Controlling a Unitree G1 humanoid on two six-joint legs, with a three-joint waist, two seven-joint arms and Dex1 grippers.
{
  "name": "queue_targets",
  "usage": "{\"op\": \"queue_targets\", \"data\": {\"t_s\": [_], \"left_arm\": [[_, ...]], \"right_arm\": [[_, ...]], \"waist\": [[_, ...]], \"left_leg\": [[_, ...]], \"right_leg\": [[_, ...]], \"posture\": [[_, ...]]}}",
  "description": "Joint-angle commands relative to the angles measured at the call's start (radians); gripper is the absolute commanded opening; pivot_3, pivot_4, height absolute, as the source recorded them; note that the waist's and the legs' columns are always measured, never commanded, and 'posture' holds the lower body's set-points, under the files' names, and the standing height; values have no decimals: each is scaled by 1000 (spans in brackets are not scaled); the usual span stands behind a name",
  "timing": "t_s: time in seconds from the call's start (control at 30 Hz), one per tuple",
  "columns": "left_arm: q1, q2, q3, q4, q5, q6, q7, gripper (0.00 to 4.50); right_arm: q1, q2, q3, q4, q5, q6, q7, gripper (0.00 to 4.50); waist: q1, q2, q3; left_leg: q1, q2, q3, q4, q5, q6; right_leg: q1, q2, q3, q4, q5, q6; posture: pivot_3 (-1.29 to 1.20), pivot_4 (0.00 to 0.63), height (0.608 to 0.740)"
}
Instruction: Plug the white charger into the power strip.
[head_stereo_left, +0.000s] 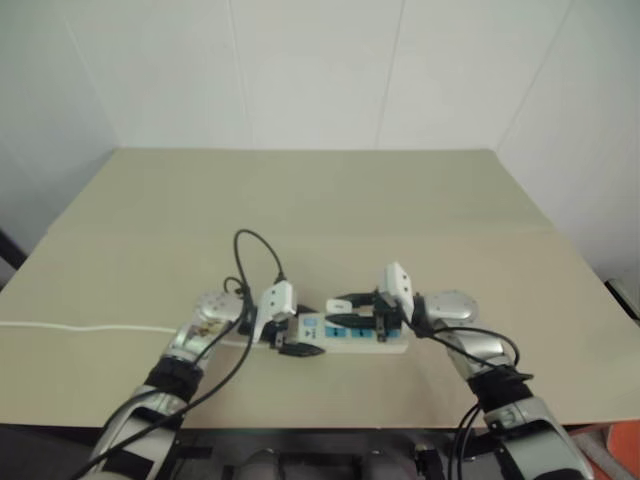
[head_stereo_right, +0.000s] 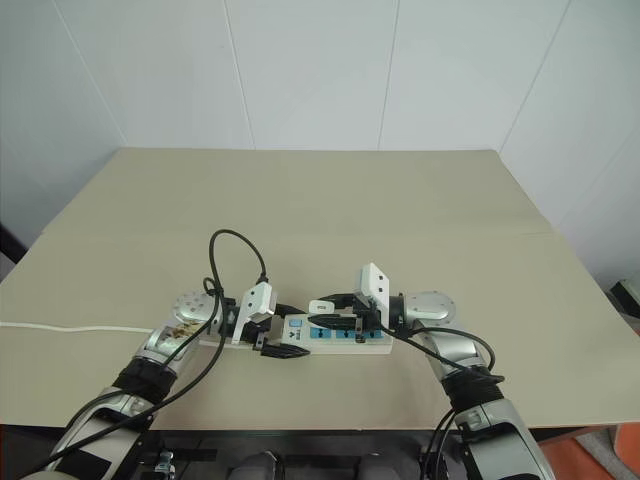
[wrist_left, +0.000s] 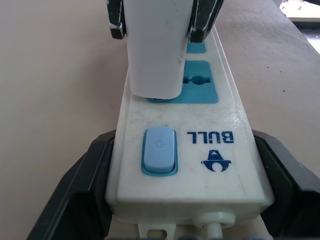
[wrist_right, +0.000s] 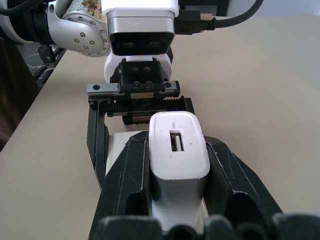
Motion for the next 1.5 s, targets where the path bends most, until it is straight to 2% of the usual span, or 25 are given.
{"op": "queue_targets", "data": {"t_s": [0.03, 0.53, 1.17, 1.5], "left_arm": [[14, 50, -4, 10, 30, 0, -22, 3300], [32, 43, -10, -10, 28, 6, -14, 3300], [39, 48, -3, -21, 29, 11, -9, 3300], [33, 45, -6, -20, 29, 12, -7, 3300]], "right_arm": [[24, -57, -10, 72, -60, 24, -13, 1161], [-17, 17, 73, 118, -82, 55, -14, 1161], [-37, 12, 77, 158, -81, 55, 12, 1161], [-34, 21, 56, 134, -61, 111, 39, 4422]], "waist": [[0, 0, 0], [-12, -2, -5], [-27, -2, -6], [-27, -3, -7]], "left_leg": [[0, 0, 0, 0, 0, 0], [5, 1, 1, -1, 0, 0], [5, 2, 1, -1, 0, 0], [4, 2, 0, -2, 0, 0]], "right_leg": [[0, 0, 0, 0, 0, 0], [2, 1, 1, 1, -1, 0], [2, 1, 1, 1, -1, 0], [2, 1, 1, 1, -1, 0]], "posture": [[0, 150, 740], [0, 150, 740], [0, 150, 740], [0, 150, 740]]}}
